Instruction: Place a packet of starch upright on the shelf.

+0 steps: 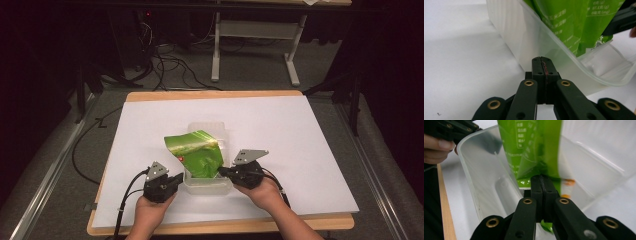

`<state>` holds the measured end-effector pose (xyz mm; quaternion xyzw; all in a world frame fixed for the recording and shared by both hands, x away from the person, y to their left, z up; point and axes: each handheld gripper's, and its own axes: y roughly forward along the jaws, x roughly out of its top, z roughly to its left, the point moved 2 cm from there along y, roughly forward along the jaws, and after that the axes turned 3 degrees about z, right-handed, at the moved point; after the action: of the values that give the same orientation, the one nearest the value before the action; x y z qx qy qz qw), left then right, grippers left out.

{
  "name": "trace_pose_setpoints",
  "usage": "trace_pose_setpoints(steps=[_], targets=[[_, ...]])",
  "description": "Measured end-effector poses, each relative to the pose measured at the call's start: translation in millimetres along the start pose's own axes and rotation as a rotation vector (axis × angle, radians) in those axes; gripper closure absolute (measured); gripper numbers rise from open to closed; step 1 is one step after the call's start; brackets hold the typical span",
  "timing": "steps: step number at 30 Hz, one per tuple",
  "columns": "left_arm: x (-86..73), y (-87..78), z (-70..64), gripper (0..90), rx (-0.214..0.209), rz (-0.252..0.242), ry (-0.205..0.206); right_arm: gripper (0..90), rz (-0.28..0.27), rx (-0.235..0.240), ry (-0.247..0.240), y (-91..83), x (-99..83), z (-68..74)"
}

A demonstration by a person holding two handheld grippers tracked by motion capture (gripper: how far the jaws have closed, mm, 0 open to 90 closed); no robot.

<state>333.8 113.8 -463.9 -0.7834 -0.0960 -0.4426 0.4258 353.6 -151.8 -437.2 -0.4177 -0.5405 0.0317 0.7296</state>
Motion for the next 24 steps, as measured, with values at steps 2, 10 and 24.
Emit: trace_pose_setpoints(steps=[2,10,24], targets=[[-1.4,0.8,-0.2,90.0,0.003,0.012,0.007,90.0,-0.004,-0.03,0.022,-6.2,-3.0,-4.8],[-2.6,1.3,-1.0,90.0,0.005,0.015,0.008,90.0,0.061,-0.009,0.019,8.4,-2.4,-5.1],[-2.9,1.9,-1.5,90.0,0.015,0.015,0.007,90.0,0.096,0.015,0.012,21.4,6.0,-1.1]])
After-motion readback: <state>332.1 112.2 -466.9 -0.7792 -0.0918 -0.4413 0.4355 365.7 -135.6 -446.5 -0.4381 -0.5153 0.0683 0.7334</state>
